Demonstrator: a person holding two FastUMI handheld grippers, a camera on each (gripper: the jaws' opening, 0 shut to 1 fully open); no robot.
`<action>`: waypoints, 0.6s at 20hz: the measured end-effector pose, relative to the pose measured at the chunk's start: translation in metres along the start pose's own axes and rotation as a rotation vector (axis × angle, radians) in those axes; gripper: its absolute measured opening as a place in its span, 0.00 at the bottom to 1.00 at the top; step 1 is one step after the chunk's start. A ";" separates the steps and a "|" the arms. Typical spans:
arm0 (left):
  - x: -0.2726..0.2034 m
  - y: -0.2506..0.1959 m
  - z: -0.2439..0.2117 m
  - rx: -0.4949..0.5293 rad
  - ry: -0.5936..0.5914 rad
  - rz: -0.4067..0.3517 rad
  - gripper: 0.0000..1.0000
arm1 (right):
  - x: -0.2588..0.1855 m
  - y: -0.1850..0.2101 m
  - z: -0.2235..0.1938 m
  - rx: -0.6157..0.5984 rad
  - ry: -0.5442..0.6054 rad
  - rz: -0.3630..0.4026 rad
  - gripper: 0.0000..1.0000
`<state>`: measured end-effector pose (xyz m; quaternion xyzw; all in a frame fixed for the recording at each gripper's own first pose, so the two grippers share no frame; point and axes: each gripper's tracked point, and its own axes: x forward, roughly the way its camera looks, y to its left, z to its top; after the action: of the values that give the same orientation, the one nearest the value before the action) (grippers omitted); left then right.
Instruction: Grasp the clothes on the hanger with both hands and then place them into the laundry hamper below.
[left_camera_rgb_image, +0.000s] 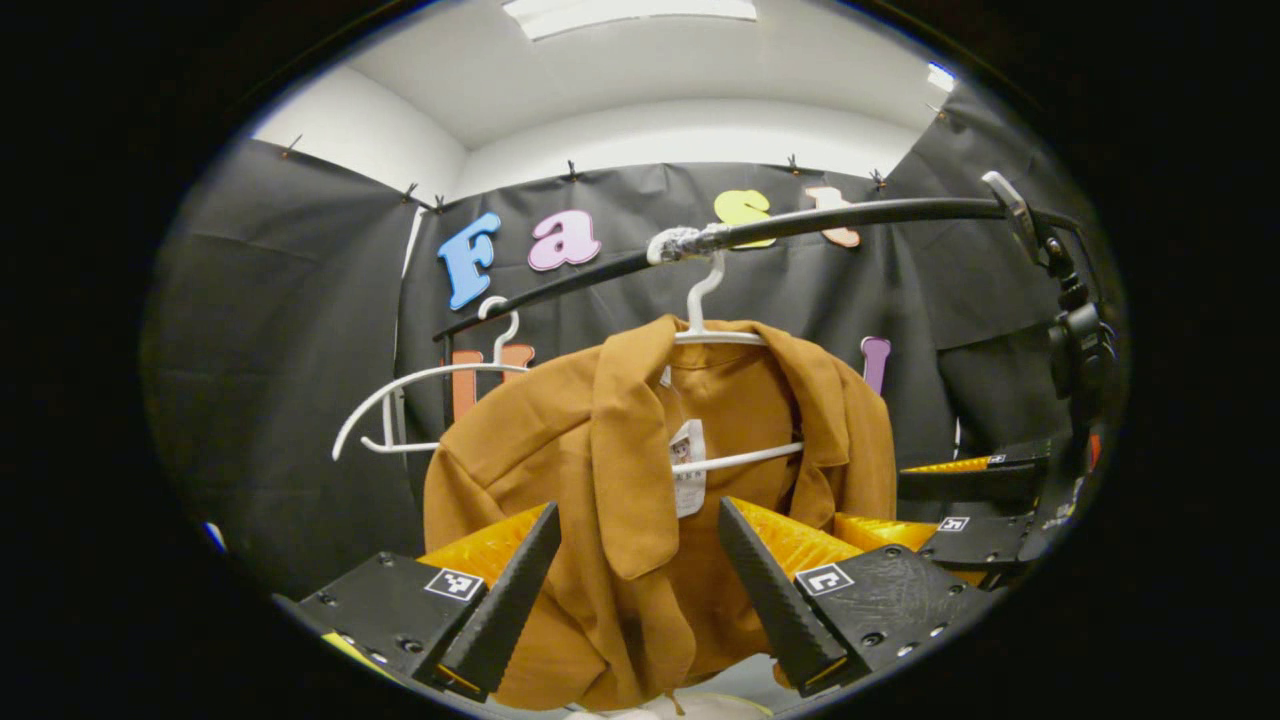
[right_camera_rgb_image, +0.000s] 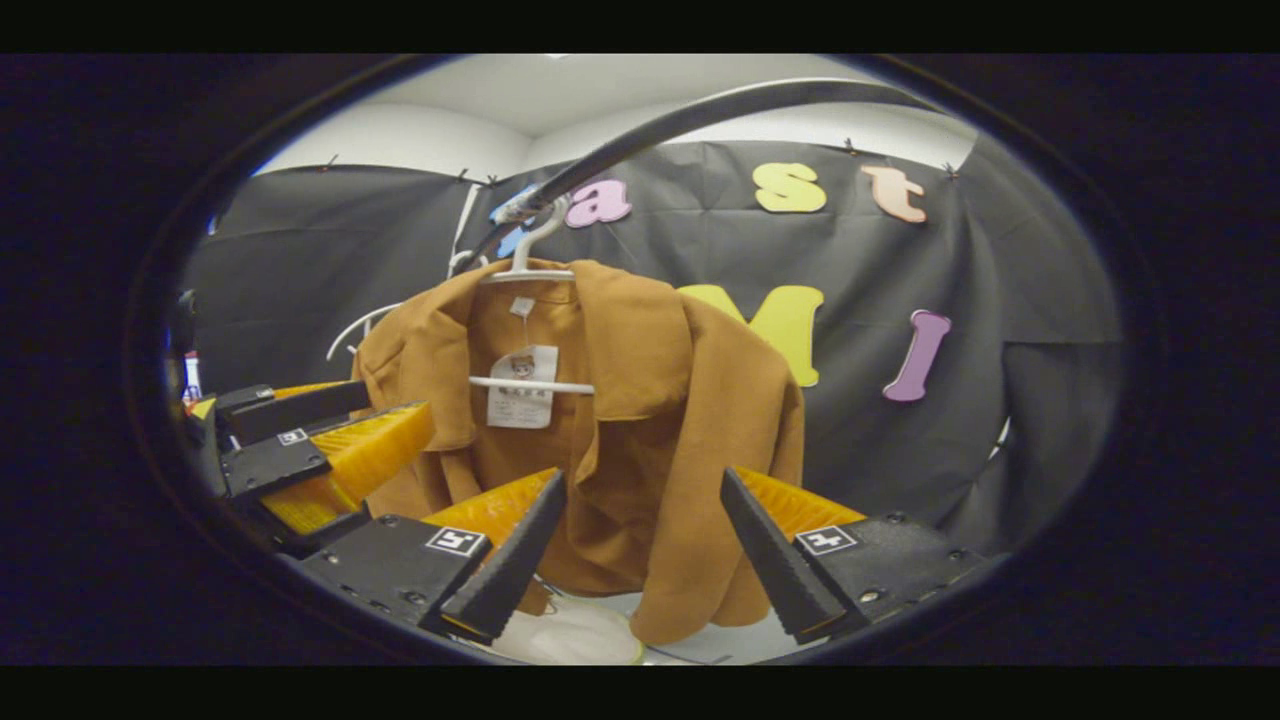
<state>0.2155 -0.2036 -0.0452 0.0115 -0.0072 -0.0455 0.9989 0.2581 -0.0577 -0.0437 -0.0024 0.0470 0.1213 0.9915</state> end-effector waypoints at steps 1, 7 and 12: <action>0.006 -0.001 -0.002 0.002 0.002 0.004 0.98 | 0.006 0.000 0.000 0.000 -0.001 0.009 0.96; 0.035 0.001 -0.012 0.007 0.015 0.030 0.98 | 0.043 0.001 0.001 0.010 0.005 0.038 0.92; 0.050 0.011 -0.013 -0.005 0.026 0.077 0.98 | 0.057 0.008 0.004 0.031 0.002 0.050 0.91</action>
<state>0.2670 -0.1968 -0.0575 0.0093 0.0052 -0.0070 0.9999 0.3117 -0.0360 -0.0454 0.0139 0.0498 0.1454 0.9880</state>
